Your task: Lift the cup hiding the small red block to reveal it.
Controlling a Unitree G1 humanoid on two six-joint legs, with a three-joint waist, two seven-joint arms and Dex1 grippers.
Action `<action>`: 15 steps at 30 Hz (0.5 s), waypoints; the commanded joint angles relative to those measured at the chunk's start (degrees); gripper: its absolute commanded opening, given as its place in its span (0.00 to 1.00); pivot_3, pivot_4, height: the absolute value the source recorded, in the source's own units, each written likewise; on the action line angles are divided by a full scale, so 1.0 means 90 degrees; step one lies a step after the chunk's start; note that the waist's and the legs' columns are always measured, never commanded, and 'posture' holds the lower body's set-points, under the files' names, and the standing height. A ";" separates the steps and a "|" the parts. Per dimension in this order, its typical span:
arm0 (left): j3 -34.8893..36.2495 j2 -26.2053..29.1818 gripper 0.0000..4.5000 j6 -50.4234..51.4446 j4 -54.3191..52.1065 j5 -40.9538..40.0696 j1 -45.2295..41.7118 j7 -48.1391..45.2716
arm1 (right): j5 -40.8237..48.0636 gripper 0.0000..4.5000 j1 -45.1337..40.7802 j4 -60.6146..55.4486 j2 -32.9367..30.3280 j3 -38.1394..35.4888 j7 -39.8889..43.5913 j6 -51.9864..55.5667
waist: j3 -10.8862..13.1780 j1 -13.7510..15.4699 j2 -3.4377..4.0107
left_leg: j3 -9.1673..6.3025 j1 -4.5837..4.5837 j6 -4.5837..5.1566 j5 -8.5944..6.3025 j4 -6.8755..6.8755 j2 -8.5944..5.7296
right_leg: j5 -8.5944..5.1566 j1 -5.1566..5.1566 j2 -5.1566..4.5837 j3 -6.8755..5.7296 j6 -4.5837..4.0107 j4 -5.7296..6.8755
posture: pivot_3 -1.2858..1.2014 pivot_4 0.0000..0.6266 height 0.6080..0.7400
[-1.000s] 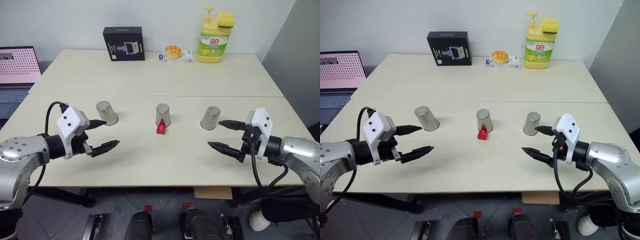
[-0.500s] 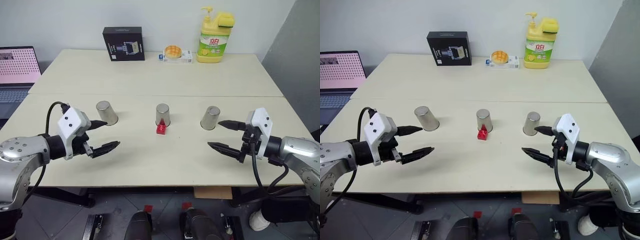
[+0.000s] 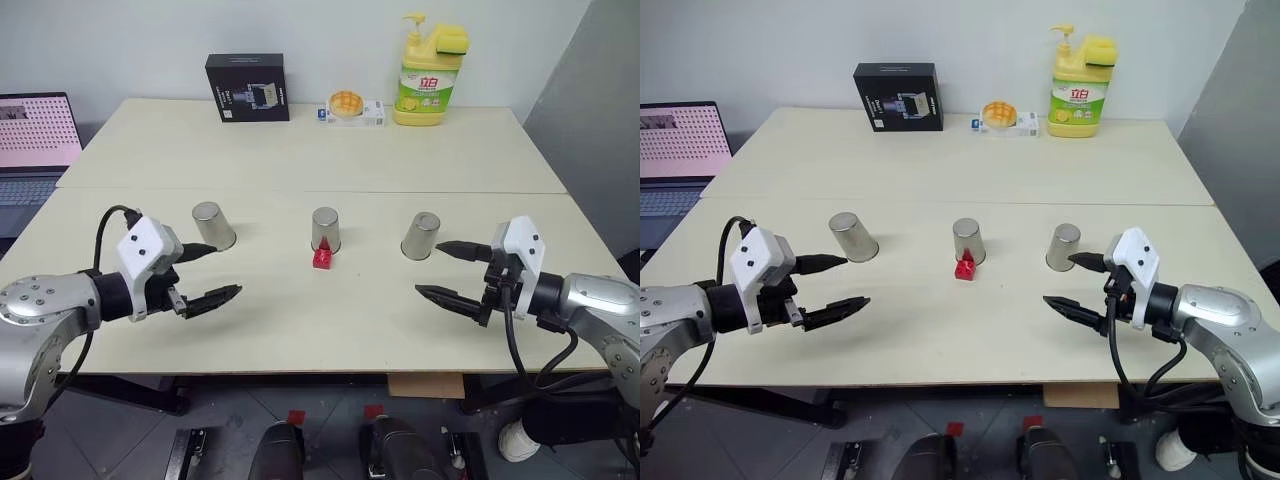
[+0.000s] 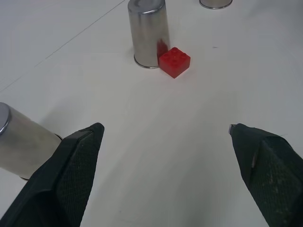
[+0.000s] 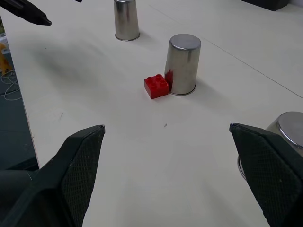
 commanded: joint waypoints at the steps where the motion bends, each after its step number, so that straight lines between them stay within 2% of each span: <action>1: 0.0208 0.0108 1.00 -0.0027 -0.0145 -0.0062 -0.0017 -0.0030 | 0.0058 1.00 0.0000 -0.0210 -0.0095 -0.0111 0.0047 -0.0093 | 0.0000 0.0000 0.0000 | 0.0000 0.0000 0.0000 0.0000 0.0000 0.0000 | 0.0000 0.0000 0.0000 0.0000 0.0000 0.0000 | 0.52 0.24 1.00; 15: 0.0118 0.0093 1.00 -0.0099 -0.0069 0.0001 -0.0059 -0.0060 | 0.0060 1.00 -0.0013 -0.0217 -0.0115 -0.0124 0.0039 -0.0083 | 0.0000 0.0000 0.0000 | 0.0000 0.0000 0.0000 0.0000 0.0000 0.0000 | 0.0000 0.0000 0.0000 0.0000 0.0000 0.0000 | 0.52 0.24 1.00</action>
